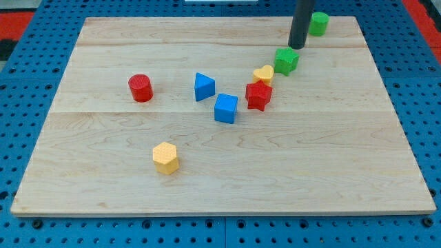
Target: Move the green circle towards the top right
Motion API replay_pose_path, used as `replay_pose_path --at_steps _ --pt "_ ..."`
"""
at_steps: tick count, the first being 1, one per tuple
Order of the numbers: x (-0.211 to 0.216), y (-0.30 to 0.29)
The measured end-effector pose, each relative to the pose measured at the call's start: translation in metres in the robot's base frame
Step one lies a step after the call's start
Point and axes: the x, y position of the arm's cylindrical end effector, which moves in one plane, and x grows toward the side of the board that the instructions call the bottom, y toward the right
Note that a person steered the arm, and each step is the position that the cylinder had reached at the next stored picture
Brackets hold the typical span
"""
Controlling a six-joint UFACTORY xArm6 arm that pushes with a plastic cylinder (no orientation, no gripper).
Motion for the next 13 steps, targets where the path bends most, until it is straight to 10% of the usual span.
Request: replay_pose_path --at_steps 6,13 --pt "-0.038 0.079" --pt "-0.040 0.039"
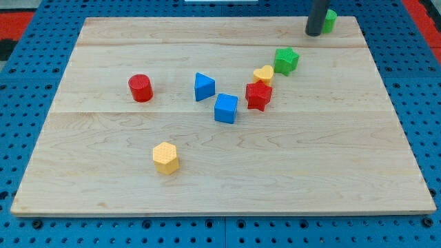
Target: Move the green circle towards the top right
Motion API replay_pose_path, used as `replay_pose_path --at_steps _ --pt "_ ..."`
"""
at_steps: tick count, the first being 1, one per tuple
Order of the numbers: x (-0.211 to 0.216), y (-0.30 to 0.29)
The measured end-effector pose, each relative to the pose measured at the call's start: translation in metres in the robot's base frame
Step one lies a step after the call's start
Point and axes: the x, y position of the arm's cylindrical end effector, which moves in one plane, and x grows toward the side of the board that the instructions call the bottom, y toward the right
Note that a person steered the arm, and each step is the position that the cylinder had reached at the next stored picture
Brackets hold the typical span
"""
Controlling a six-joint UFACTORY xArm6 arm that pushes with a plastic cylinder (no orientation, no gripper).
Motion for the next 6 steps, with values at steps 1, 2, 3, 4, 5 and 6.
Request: replay_pose_path --at_steps 1,2,3,4,5,6 --pt "-0.012 0.000" --pt "-0.015 0.010" --pt "-0.016 0.025" --pt "-0.022 0.026" --pt "-0.025 0.026" --pt "-0.026 0.026"
